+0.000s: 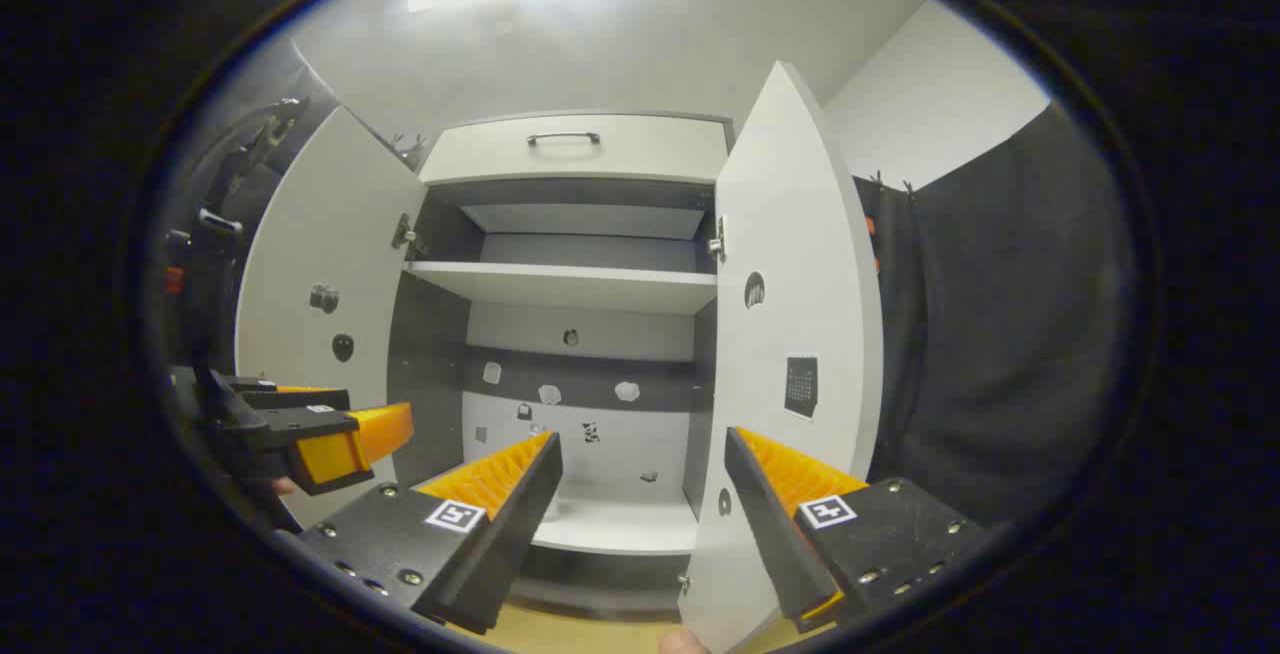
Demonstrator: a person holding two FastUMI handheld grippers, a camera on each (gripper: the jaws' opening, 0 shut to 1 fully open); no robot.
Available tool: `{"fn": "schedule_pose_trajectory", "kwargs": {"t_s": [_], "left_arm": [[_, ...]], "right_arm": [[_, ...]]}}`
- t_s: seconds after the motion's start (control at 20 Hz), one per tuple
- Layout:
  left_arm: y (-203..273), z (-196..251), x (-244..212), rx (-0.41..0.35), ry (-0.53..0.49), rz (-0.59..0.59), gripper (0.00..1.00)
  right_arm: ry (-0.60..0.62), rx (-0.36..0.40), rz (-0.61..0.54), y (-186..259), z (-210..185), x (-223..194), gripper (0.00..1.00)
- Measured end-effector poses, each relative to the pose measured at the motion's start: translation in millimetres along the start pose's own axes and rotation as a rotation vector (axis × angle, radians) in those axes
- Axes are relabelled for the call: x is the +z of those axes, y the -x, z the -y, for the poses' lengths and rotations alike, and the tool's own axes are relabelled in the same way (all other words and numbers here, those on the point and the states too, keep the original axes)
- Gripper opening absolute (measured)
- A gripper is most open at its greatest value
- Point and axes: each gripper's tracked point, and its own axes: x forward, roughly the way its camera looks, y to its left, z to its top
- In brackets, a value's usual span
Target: Grasp the bottle in the cabinet with the left hand and place it on the coaster, then close the right door with the right hand and the left door with the left hand.
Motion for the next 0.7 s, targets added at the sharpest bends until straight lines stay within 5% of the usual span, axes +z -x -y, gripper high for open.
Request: {"fn": "schedule_pose_trajectory", "kwargs": {"t_s": [0.7], "left_arm": [[0.9, 11.3, 0.5, -0.008, -0.004, 0.004, 0.96]], "right_arm": [[-0.006, -0.008, -0.027, 3.1, 9.6, -7.8, 0.98]]}}
